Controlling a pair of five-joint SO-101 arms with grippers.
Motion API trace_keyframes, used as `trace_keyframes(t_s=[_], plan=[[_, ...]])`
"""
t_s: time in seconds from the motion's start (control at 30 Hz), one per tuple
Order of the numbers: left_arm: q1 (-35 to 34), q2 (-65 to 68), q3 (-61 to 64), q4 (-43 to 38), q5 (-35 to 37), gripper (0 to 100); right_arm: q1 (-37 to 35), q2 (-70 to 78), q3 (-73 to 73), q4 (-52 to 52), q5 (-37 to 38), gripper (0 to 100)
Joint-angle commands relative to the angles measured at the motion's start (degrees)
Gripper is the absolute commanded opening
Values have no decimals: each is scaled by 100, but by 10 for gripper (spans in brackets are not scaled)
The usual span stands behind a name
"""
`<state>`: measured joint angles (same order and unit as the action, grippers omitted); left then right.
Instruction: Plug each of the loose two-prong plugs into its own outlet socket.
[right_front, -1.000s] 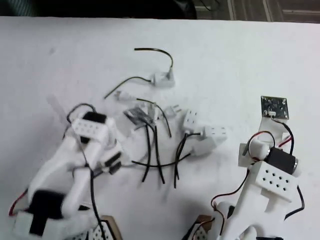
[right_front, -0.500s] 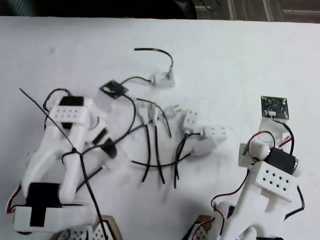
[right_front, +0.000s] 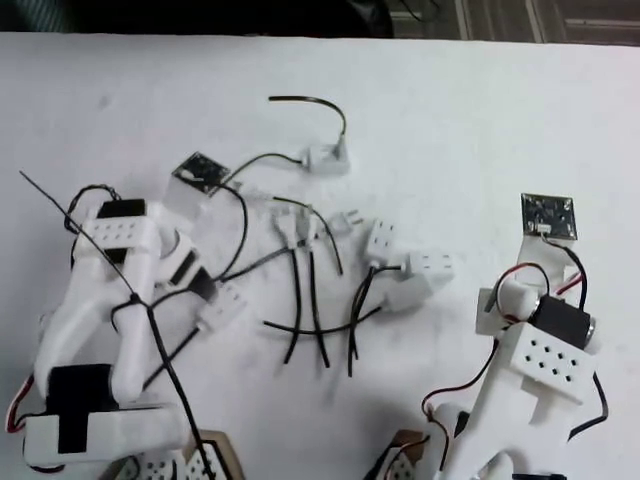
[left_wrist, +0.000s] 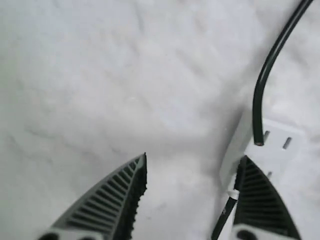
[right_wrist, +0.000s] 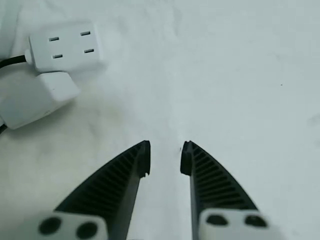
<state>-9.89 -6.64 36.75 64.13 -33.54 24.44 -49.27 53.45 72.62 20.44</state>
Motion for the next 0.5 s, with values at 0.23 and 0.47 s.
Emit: trace_keyframes(t_s=[0.23,0.47], plan=[[224,-2114,-53,1653,-18,260,-1051,13,44,-40,62,113],[-75,-3662,1152,1644,-18,260,-2097,22,-211,-48,571,115]])
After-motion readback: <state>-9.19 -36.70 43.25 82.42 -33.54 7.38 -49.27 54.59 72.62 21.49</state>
